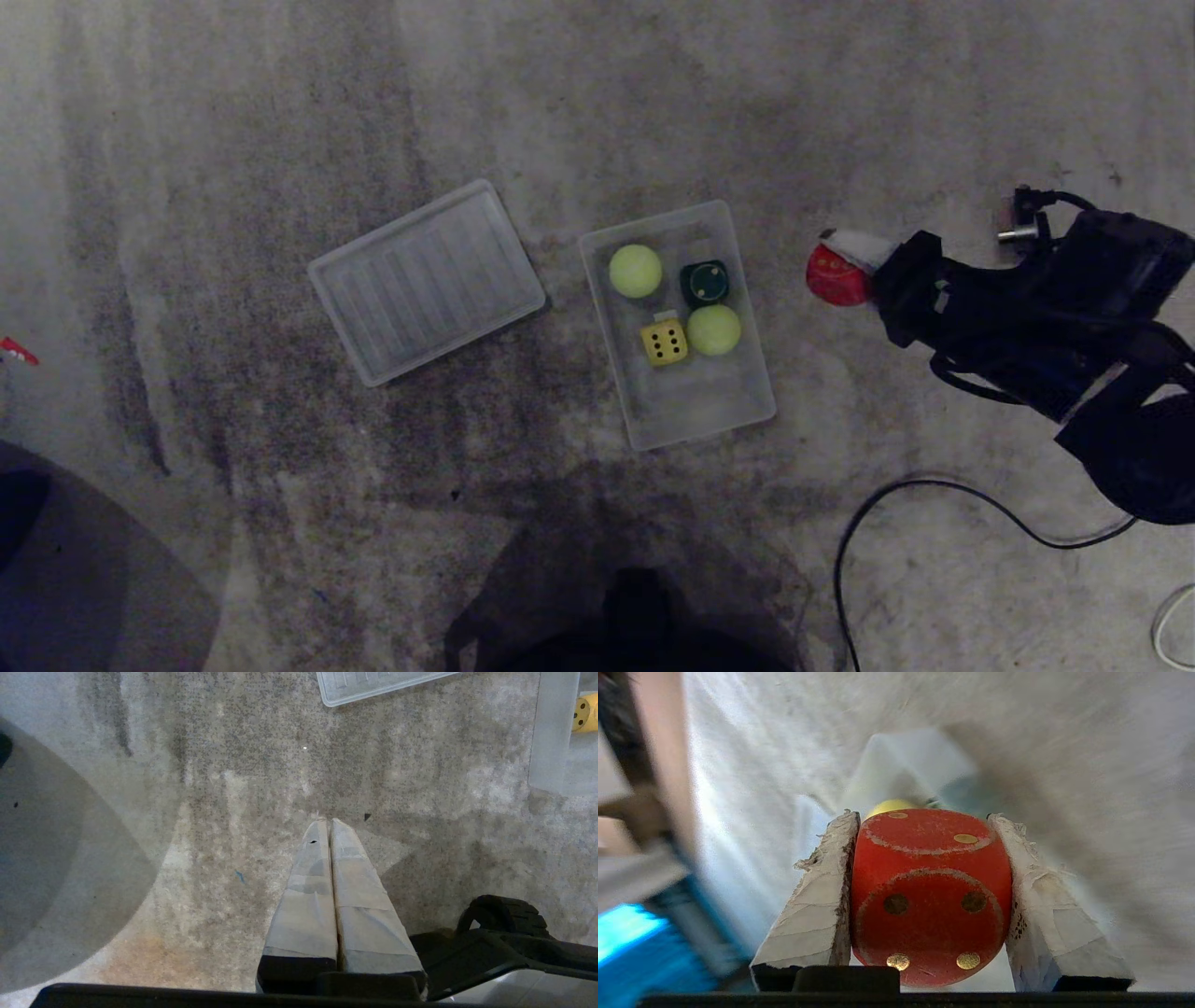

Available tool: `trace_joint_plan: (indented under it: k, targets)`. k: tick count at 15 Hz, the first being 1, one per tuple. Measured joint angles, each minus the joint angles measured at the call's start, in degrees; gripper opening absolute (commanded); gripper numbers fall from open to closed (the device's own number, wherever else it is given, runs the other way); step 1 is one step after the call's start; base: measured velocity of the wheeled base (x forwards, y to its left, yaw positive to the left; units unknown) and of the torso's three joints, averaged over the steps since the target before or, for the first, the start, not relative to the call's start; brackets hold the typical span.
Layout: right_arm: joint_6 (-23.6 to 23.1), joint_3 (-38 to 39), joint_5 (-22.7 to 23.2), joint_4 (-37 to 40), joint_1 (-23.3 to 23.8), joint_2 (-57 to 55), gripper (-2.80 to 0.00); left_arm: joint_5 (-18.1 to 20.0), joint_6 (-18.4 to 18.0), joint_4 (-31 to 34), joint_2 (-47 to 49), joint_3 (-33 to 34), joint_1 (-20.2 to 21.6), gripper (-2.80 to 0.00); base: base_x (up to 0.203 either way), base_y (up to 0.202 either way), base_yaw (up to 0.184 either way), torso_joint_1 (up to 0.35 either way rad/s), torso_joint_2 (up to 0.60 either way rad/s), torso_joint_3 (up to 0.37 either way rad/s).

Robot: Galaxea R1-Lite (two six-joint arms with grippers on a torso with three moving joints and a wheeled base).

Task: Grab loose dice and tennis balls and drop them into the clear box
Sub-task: Put the toys in the box

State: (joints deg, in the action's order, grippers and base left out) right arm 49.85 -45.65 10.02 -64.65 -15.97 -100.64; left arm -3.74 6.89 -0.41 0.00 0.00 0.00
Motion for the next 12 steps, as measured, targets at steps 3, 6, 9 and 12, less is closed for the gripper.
trace_joint_plan:
  k: [3,6,9,12]
  targets:
    - [4.2,-4.2,-0.1,-0.1,-3.9,-3.9,-2.80,0.0,0.0,0.0,0.0,0.0,0.0,-2.80,0.000,0.000,0.000,0.000,0.00,0.000]
    - [4.6,-7.0,-0.2,-0.2,-7.0,-7.8,-2.80,0.0,0.0,0.0,0.0,0.0,0.0,-2.80,0.000,0.000,0.000,0.000,0.00,0.000]
    - [4.5,-8.6,-0.4,-0.3,-8.2,-10.7,-2.80,0.0,0.0,0.0,0.0,0.0,0.0,-2.80,0.000,0.000,0.000,0.000,0.00,0.000]
    - [3.9,-8.8,-0.9,-0.2,-8.1,-11.9,0.00,0.0,0.0,0.0,0.0,0.0,0.0,-2.80,0.000,0.000,0.000,0.000,0.00,0.000]
